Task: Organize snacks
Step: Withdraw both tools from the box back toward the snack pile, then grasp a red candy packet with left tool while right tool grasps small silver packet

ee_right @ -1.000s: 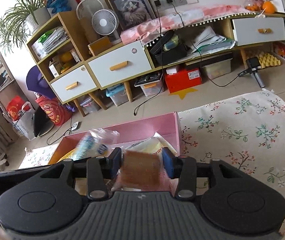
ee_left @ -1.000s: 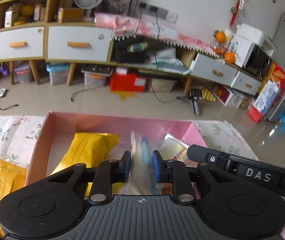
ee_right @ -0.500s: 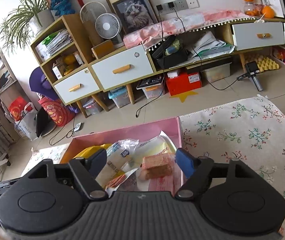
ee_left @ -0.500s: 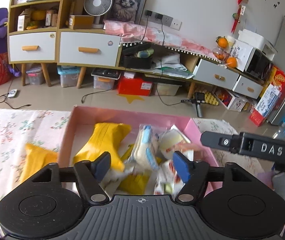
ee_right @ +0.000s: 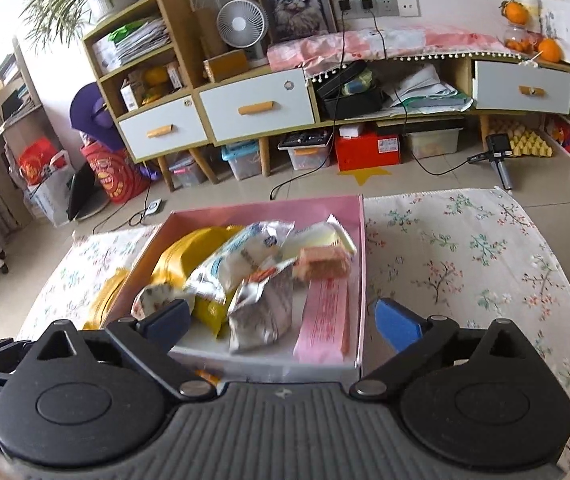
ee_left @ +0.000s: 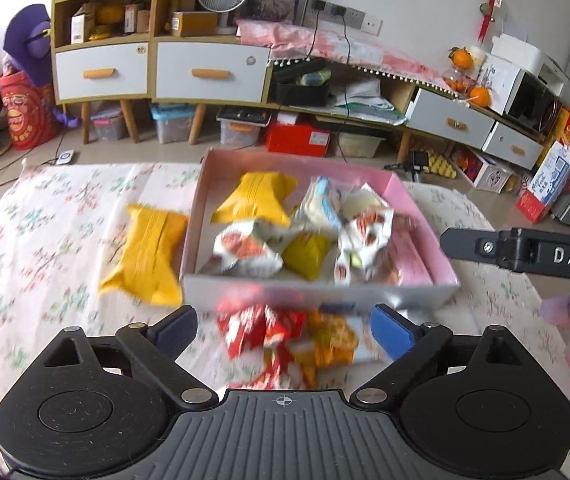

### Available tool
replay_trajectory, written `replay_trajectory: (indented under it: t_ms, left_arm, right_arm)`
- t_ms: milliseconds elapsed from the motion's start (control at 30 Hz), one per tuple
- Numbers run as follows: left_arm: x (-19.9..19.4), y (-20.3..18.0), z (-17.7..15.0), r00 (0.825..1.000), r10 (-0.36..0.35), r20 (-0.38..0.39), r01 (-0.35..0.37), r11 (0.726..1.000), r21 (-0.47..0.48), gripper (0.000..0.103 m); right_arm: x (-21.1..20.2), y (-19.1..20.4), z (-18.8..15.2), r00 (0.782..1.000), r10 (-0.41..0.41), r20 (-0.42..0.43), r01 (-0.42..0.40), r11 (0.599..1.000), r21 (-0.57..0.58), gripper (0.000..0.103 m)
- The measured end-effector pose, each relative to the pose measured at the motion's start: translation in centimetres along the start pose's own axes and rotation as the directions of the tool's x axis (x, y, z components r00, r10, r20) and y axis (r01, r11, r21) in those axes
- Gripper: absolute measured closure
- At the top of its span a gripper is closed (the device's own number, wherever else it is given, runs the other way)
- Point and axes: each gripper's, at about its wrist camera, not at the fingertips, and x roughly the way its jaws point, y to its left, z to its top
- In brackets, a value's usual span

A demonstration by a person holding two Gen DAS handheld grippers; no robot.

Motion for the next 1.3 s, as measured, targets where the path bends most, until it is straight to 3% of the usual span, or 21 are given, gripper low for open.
replay_trajectory:
  t_ms: [133, 233, 433, 667, 1133, 1300]
  left_arm:
    - [-0.8, 0.5, -1.8, 1.000, 0.004, 0.024, -0.004, 1.000, 0.007, 0.003]
    - [-0.4, 0.8, -3.1, 1.000, 0.001, 0.018, -0.002, 0.998, 0.069, 0.002]
    - [0.7, 1.5, -5.5, 1.000, 0.018, 0.005, -0.018, 0.992, 0.124, 0.002]
    - [1.7, 2.1, -7.0, 0.998, -0.027, 0.051, 0.016, 0.978, 0.207, 0.002]
    - [3.6, 2.1, -6.5, 0.990, -0.131, 0.057, 0.115, 0.967, 0.226, 0.004]
    - [4.0, 1.8, -6.1, 0.991, -0.130, 0.040, 0.119, 0.971, 0.209, 0.015]
  right_arm:
    - [-0.7, -0.2, -1.4, 1.000, -0.010, 0.004, 0.010, 1.000, 0.000, 0.000]
    - [-0.6, -0.5, -2.6, 1.000, -0.014, -0.017, 0.014, 1.000, -0.014, 0.000]
    - [0.0, -0.1, -4.4, 0.997, -0.073, -0.032, 0.068, 0.985, -0.158, 0.000]
    - [0.5, -0.6, -6.2, 0.999, -0.047, -0.024, 0.039, 0.966, -0.257, 0.000]
    - [3.5, -1.9, -7.9, 0.998, -0.069, -0.013, 0.064, 0.972, -0.226, 0.000]
    - [3.8, -1.2, -7.7, 0.998, -0.056, 0.005, 0.056, 0.975, -0.216, 0.000]
